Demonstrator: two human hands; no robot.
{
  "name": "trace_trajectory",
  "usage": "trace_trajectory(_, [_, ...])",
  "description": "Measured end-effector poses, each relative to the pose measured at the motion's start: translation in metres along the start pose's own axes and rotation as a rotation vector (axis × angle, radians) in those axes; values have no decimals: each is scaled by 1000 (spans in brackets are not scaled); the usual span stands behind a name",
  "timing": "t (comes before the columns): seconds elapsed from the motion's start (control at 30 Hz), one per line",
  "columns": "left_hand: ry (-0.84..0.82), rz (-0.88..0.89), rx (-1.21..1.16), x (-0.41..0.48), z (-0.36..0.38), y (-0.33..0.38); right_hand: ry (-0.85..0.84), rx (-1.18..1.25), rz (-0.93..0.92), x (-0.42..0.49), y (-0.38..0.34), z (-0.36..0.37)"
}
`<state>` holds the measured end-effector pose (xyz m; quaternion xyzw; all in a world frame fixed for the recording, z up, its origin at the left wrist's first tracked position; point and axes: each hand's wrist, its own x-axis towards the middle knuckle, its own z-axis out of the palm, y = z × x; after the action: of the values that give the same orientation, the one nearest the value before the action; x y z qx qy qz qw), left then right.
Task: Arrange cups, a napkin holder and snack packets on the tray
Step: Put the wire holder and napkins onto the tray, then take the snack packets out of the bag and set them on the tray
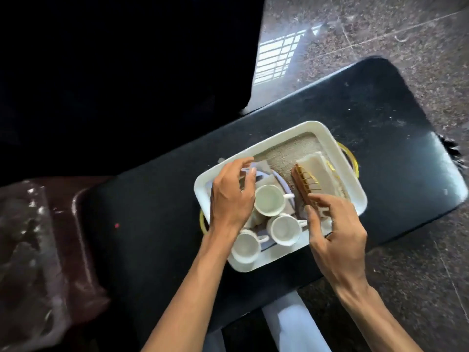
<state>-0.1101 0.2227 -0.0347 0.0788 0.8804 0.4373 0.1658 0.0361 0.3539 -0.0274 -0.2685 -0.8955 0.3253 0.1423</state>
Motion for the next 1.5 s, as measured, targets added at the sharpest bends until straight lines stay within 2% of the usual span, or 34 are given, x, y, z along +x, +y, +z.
trace_trajectory(0.17, [168,-40,241,-49,-86,-52,-222,12,-195,-14,-64,55])
trace_trajectory(0.4, [387,-191,463,-114,-201,-133,-495,-187,-405,-52,-156,137])
trace_trajectory(0.57, [522,-247,574,-147,-278,-192,-596,-268,-519,-78,-223,184])
trace_trajectory(0.77, [605,-316,628,-164,-373,-266,-697,-317,-611,-113,-299,237])
trace_trajectory(0.97, [792,-604,305,-154,-466,-362,-734,-326,-680,-148,-355,280])
trace_trajectory(1.07, [867,-844,-22,-148,-498,-411,-752,-325,-701,-160,-372,295])
trace_trajectory(1.2, [863,-1079,-404,-145,-514,-446,-770,-304,-682,-171,-388,308])
trace_trajectory(1.27, [928,-1079,-634,-144,-514,-449,-787,-302,-670,-174,-393,310])
trace_trajectory(1.4, [1211,-990,-953,-145,-517,-456,-786,-286,-665,-177,-396,306])
trace_trajectory(1.5, [1235,-900,-1101,-145,-529,-434,-794,-246,-638,-175,-399,295])
